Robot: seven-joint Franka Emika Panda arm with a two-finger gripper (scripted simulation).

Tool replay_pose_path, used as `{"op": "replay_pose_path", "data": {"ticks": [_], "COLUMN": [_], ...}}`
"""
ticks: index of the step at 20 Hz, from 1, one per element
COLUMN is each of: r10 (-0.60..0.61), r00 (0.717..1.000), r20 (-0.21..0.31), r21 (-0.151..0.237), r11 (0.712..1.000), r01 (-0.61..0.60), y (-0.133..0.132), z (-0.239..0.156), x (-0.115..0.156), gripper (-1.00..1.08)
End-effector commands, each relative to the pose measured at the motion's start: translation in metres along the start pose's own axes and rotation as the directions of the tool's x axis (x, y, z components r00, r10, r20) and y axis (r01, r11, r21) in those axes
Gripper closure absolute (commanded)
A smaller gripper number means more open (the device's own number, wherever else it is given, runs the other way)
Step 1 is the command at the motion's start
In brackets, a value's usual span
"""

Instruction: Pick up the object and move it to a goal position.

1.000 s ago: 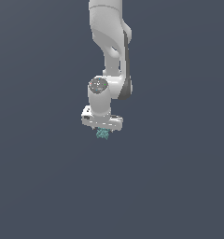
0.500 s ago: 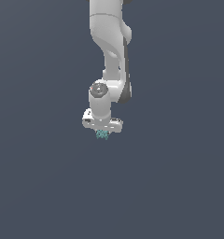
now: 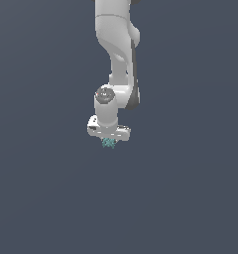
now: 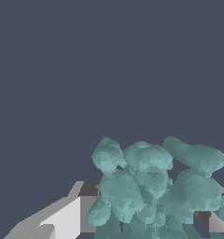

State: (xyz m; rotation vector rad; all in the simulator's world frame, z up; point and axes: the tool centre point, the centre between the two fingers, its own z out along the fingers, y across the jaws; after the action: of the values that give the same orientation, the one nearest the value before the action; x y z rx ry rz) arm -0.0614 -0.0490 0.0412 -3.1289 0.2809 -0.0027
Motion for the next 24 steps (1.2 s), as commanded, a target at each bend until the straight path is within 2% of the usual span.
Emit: {"op": "replay_pose_path", "data": {"ticks": [1, 12, 24], "r10": [0.000, 0.000, 0.001], "r00": [1.000, 1.000, 1.000], "r20": [0.000, 0.000, 0.000], "r21": [0.000, 0.000, 0.001], "r11": [1.000, 1.000, 1.000], "r01": [0.000, 0.000, -0.001], "y": [0.000, 0.010, 0.035], "z": [-0.002, -0.045, -0.155], "x": [0.000, -0.008, -0.028], "gripper": [1.08, 1.08, 1.08]}}
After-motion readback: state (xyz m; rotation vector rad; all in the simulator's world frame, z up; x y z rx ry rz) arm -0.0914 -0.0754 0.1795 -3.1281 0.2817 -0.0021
